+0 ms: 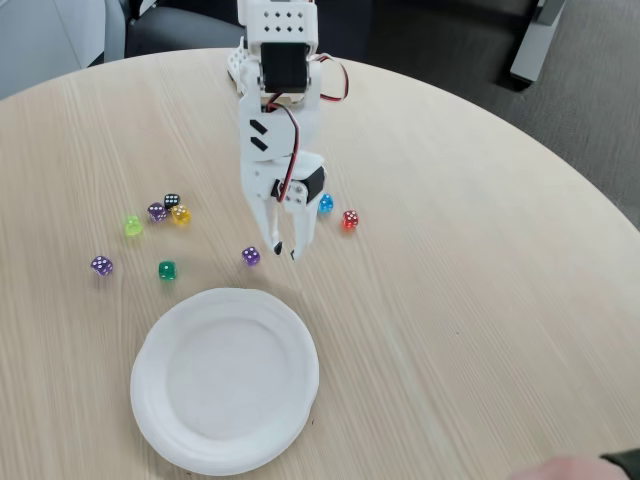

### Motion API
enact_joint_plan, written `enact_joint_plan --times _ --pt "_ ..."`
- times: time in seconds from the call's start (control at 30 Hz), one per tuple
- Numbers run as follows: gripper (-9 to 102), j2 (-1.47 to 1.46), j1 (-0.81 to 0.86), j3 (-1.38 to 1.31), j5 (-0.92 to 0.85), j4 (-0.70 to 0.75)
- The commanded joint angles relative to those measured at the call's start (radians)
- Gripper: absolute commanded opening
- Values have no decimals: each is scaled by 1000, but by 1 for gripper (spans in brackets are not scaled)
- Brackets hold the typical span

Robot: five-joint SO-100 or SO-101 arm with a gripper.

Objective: Pick a purple dice and put it in the plate.

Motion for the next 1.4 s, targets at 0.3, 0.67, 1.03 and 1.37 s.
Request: enact_joint_plan --times 0.3,0.67,1.03,1.37 --pt "8 8 6 -150 91 146" --pt "8 -186 5 -618 160 371" --pt "10 -356 -9 -776 268 644" --pt "11 -370 3 -758 265 747"
